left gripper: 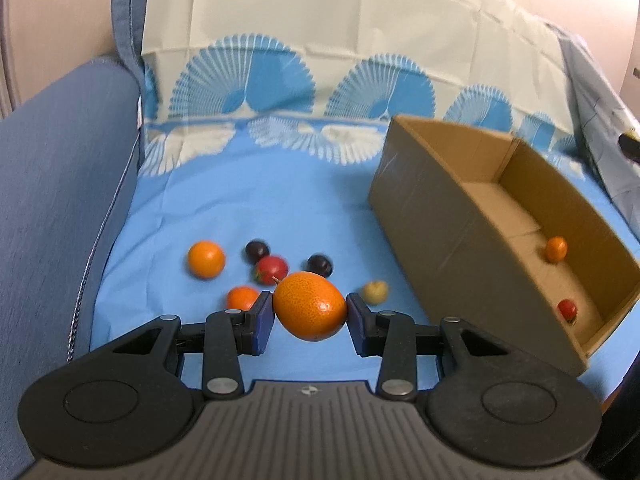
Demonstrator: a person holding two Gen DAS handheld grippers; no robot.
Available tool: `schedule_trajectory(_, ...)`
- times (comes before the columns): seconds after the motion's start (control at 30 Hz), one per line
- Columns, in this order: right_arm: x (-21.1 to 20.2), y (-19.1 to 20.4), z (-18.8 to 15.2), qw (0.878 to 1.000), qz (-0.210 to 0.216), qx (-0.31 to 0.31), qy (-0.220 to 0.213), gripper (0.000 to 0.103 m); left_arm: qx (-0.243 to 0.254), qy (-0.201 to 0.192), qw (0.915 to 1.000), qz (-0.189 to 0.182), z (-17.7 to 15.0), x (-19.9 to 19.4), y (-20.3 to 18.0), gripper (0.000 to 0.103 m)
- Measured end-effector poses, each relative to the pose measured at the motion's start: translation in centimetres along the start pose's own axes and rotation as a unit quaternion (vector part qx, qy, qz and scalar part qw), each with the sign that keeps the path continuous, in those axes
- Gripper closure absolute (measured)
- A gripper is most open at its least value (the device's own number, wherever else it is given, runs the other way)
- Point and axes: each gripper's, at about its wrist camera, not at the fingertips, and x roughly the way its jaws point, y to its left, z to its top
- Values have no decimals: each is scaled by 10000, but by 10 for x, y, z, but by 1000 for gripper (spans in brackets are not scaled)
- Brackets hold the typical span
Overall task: Organize fruits
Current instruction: 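Raise both tools with their fruits over the open cardboard box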
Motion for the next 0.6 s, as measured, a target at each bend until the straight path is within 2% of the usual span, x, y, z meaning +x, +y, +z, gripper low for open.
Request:
schedule_trajectory(0.1, 4, -1, 0, 10000, -46, 24, 27, 76, 38, -257, 9997, -2, 4, -6, -13, 60)
schedule_trajectory(0.2, 6, -4, 1, 9999, -108, 101, 55, 76, -170, -504, 9983, -248, 6, -8, -26, 60)
schedule_trajectory(0.27, 6, -7, 0, 9998, -134, 160, 61, 76, -180, -516, 9980, -313, 7, -6, -38, 60)
schedule_trajectory(0.37, 7, -9, 0, 9996, -150, 213, 78, 76, 126, -564, 9981, -233, 12, -6, -61, 60)
schedule_trajectory(0.6, 13, -6, -2, 9996, -196, 126, 147, 76, 248, -739, 9961, -414, 19, -5, -93, 60)
